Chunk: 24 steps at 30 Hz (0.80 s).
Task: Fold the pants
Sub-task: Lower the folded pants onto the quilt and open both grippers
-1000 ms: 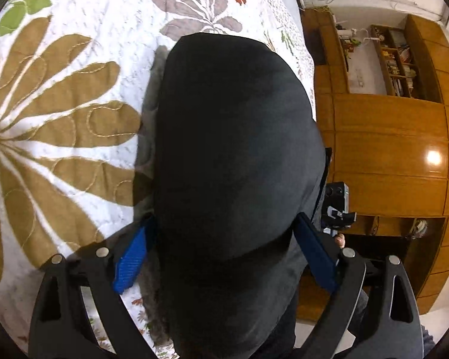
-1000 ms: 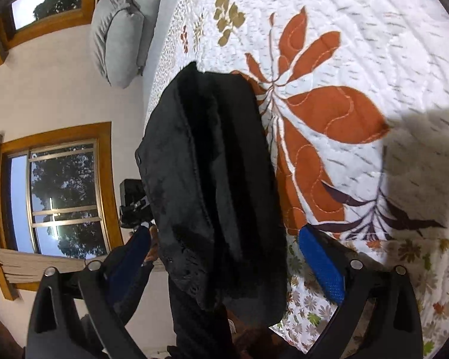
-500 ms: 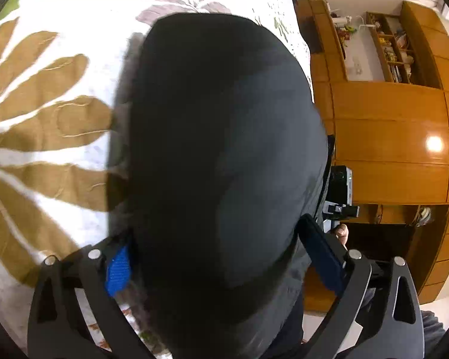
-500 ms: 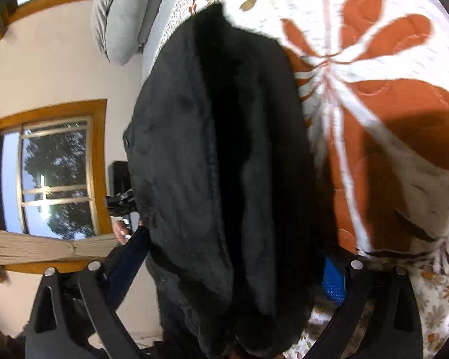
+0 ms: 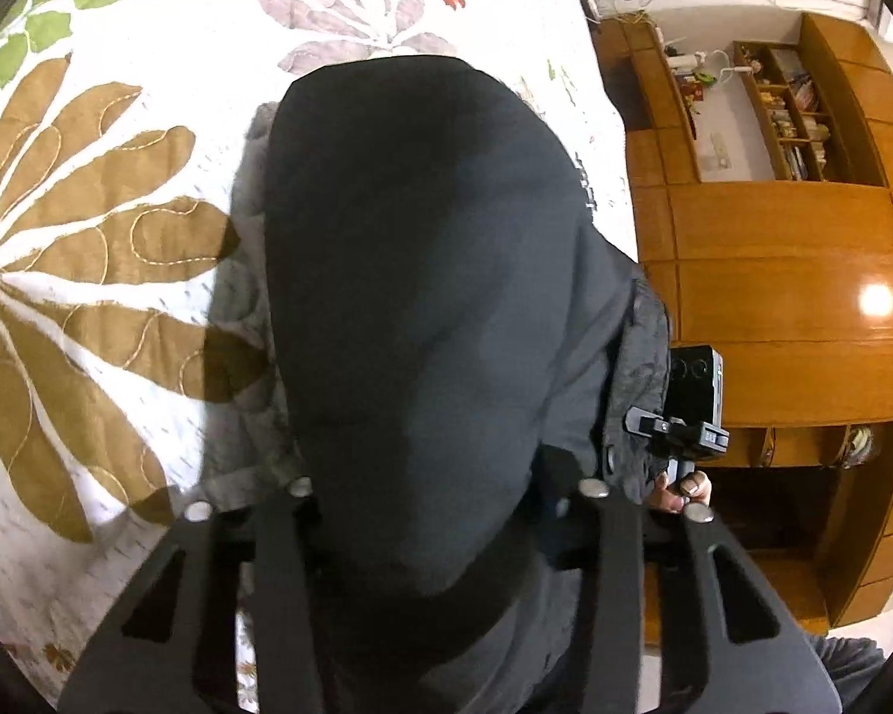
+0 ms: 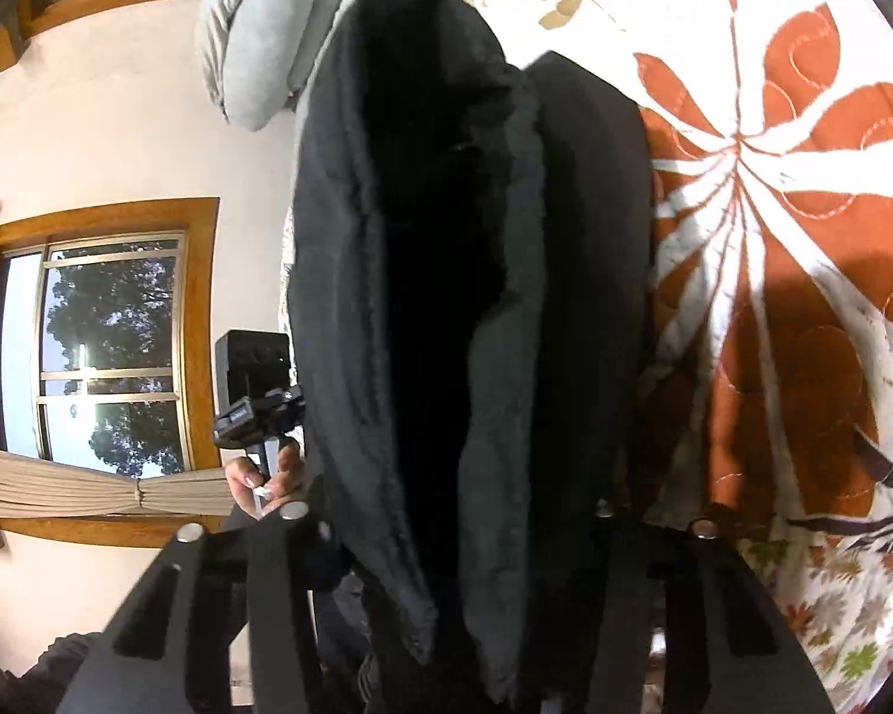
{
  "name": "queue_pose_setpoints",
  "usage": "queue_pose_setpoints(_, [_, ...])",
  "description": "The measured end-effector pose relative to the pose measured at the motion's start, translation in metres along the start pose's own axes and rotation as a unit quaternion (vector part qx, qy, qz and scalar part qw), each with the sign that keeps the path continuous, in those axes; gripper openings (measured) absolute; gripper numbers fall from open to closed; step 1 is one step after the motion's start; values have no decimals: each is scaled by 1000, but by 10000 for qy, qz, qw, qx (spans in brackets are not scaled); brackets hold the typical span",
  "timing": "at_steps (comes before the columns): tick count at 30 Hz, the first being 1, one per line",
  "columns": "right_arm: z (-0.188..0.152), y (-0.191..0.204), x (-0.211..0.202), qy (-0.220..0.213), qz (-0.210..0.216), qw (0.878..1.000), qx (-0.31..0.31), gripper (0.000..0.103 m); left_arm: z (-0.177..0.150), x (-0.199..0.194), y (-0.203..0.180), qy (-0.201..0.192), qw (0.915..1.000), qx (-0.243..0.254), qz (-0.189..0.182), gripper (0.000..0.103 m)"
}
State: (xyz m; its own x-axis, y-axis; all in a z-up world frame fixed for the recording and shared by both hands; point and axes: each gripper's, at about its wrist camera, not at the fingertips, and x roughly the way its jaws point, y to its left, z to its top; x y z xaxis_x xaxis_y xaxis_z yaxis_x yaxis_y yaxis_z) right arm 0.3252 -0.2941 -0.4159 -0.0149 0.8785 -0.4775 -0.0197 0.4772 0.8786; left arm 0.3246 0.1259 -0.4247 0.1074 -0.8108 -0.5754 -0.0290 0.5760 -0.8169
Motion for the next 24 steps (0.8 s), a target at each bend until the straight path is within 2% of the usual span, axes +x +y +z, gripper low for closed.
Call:
queue_pose_setpoints(6, [-4,23,-4,-120,27,9998,-139,40,-2,-13,-9,-121,9999,80,63,32])
queue_pose_setpoints(12, [12,52,-1,-155,8,9989,-438,40,15,-45,-16,-365,9992,175,51,31])
queue_pose_setpoints(18, [60,84,16,-154,22,9977,-660,40,60,-77,-13,-657,9976,202,74,31])
queue_pose_setpoints(24, [131,105,52,26,-159,9971,-744,40,123,-101,11,-830,9963,37,235,31])
